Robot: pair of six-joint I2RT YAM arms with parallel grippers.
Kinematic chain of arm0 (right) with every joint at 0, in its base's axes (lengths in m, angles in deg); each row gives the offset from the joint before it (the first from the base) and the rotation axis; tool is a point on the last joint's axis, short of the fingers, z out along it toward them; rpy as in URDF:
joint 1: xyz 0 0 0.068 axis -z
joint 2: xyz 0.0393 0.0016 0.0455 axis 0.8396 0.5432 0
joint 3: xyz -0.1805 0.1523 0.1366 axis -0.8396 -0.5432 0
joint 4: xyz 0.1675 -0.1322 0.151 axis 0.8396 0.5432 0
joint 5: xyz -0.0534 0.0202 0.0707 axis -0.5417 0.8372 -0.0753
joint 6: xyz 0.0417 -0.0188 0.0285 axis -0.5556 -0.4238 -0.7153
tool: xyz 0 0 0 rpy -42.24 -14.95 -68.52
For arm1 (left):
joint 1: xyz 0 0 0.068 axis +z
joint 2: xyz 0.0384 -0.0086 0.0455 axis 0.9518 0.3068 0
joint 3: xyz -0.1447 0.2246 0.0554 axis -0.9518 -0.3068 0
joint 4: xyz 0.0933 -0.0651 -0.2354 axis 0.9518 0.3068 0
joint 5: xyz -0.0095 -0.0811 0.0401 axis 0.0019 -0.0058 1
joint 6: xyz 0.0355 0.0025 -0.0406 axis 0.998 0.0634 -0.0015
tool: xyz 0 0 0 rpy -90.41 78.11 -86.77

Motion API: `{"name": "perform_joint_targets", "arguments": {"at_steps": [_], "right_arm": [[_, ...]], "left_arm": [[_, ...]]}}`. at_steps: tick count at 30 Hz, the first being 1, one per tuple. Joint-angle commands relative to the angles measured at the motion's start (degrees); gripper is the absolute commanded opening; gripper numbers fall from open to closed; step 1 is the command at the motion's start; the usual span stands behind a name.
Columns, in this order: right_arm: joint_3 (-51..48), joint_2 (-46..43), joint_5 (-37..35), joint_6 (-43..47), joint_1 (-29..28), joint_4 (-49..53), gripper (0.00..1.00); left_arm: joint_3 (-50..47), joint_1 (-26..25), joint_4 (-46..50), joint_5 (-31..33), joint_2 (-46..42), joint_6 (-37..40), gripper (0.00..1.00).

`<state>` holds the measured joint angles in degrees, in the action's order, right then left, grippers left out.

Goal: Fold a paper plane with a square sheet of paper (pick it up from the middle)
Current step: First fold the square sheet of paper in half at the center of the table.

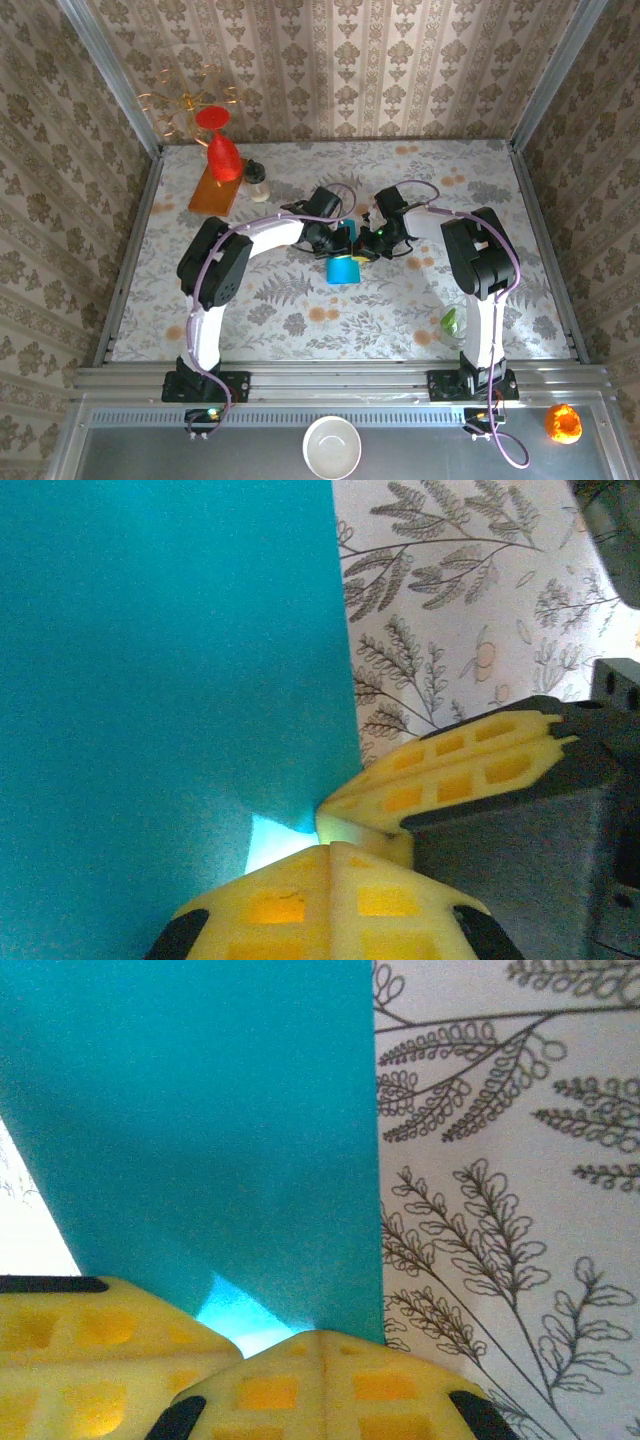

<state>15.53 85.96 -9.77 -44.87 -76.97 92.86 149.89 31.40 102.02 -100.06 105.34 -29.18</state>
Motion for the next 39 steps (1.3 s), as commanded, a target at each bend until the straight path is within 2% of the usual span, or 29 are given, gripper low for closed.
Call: {"name": "perform_joint_targets", "arguments": {"at_steps": [1,8,14,20,25,28,33,39], "right_arm": [[-4.2,8.7,-18.5,1.0,-1.0,8.6,0.01],[-4.1,9.2,-20.6,0.9,-1.0,10.9,0.01],[-4.5,10.1,-22.5,0.5,-1.2,11.5,0.01],[-4.7,10.9,-23.5,-0.1,-1.5,11.5,0.01],[-4.7,10.7,-23.5,0.0,-1.6,11.4,0.00],[-4.7,10.7,-23.2,0.0,-1.6,11.2,0.00],[-4.8,11.0,-22.5,-0.3,-1.6,10.7,0.00],[-4.7,11.1,-22.4,-0.3,-1.6,10.9,0.00]], "left_arm": [[0.4,0.9,1.0,-1.4,1.6,1.5,0.00],[-4.0,3.7,-0.4,-3.2,1.1,3.4,0.00],[-10.9,9.3,-3.4,-7.4,-0.7,4.9,0.00],[-15.6,14.1,-3.1,-7.2,-5.3,6.5,0.00],[-16.0,14.1,-3.9,-7.7,-10.4,6.5,0.00],[-14.5,11.2,-7.4,-8.7,-11.4,4.4,0.00],[-10.4,7.7,-11.7,-9.1,-5.7,0.9,0.00],[-8.2,8.3,-13.0,-9.7,0.0,0.1,0.00]]}}
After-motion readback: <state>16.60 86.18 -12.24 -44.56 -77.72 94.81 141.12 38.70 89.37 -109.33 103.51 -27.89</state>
